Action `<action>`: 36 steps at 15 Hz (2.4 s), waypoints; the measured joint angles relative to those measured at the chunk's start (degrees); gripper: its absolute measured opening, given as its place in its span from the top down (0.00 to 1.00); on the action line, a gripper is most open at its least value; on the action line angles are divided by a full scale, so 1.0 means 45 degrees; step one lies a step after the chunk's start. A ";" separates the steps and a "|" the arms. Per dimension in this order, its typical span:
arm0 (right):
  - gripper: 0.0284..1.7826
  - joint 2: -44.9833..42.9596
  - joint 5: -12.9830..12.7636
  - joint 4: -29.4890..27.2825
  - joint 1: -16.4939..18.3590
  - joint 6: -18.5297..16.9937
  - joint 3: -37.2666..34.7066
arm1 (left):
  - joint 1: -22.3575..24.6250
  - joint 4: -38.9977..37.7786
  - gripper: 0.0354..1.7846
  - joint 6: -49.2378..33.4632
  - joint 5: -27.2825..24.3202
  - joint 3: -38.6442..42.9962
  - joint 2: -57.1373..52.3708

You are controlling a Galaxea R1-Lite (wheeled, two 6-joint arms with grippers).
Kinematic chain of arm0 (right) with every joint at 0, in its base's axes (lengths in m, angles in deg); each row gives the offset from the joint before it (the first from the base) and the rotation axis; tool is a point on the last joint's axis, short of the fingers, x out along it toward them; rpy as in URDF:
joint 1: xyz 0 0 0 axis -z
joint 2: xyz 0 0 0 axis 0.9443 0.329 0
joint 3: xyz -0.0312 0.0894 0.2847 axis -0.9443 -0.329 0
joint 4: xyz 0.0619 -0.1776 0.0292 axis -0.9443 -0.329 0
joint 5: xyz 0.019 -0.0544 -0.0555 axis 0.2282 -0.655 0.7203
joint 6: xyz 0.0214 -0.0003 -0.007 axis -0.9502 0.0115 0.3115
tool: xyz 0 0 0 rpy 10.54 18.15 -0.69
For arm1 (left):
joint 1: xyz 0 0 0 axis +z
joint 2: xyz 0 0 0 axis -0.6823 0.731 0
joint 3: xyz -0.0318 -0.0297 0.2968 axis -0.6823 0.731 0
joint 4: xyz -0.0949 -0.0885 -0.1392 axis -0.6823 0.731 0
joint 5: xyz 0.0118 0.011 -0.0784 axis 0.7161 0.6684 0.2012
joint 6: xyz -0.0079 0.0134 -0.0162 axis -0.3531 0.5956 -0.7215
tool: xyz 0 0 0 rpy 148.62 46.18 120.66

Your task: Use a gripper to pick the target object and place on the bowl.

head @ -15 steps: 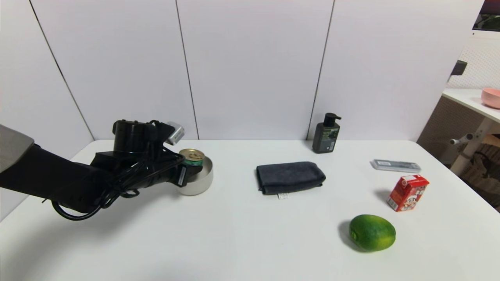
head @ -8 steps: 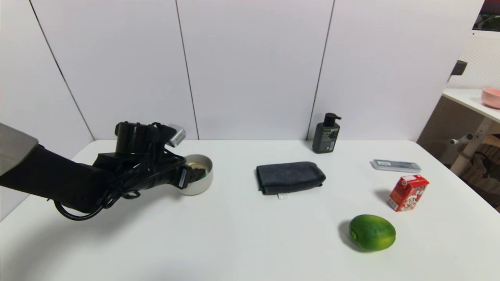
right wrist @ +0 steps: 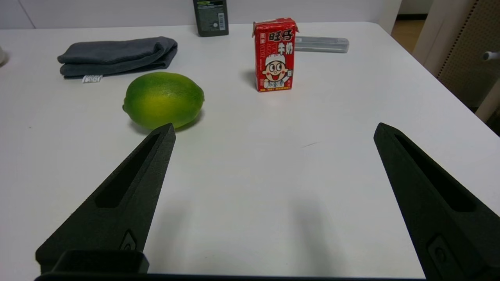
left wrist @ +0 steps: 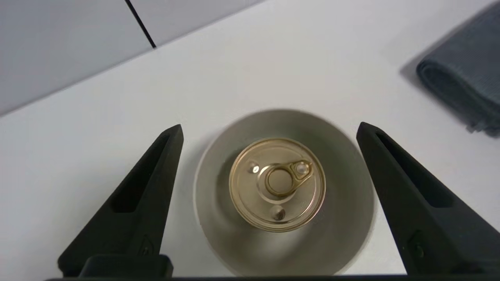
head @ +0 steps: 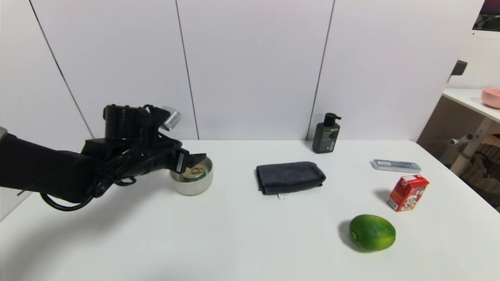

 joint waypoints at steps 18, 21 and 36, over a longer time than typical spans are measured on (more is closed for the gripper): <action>0.02 0.0000 0.0005 0.0000 0.0000 0.0000 0.0000 | 0.0062 0.1127 0.05 -0.0734 0.0089 0.7111 -1.2635; 0.02 0.0000 0.0000 0.0000 0.0000 0.0000 0.0000 | 0.0718 0.1506 0.05 -0.0802 0.0060 0.8059 -1.4187; 0.02 0.0000 0.0005 0.0000 0.0000 -0.0005 0.0000 | 0.3644 0.3533 0.05 -0.0691 0.0005 1.0668 -2.0318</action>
